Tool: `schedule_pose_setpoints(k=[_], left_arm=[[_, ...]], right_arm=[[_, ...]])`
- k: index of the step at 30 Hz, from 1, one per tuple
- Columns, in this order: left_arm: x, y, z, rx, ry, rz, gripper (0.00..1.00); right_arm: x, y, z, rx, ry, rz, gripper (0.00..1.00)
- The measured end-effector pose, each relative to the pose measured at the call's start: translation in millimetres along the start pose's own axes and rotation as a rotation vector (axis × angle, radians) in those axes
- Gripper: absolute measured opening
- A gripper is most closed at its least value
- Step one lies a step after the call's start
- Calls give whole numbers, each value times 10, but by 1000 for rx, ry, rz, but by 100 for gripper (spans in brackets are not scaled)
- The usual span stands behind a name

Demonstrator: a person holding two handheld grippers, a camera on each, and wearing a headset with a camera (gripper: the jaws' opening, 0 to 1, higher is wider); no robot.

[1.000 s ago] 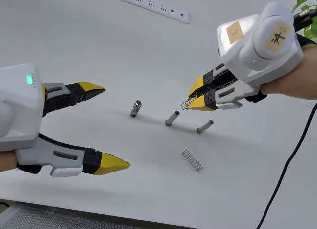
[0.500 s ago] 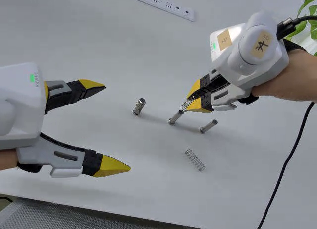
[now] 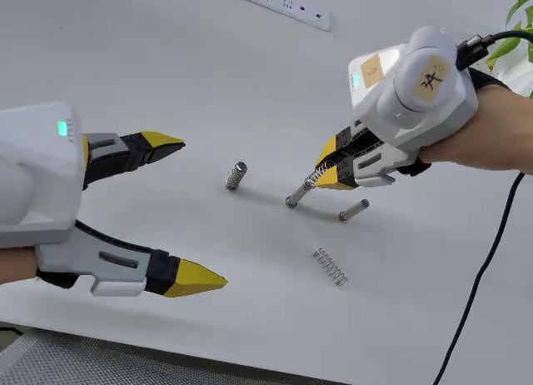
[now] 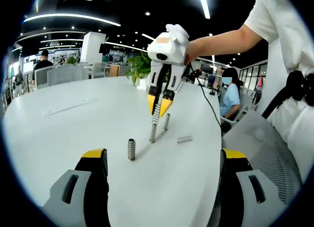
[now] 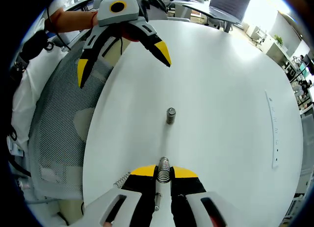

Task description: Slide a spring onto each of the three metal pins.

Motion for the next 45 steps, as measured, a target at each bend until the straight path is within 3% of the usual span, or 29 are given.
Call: schedule_pose_setpoints(k=[13,45], left_arm=[[-29,-22,-20,0,-6,-11,94],[-37,-25,9,-7,-13,-26,93]], right_arm=[[-6,13,76,-3,10,-4,7],[-19,13,64,18,19,-8,7]])
Point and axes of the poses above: the centre of the closed fingertips' face, and the gripper's own axes: z roughly forward along the fingers, x roughly to its left, y roughly out of its top, the point moved 3 cm from there along -z, roughly backward along the fingers, and after that the axes turned 5 degrees about -x, right-handed, at the moved point
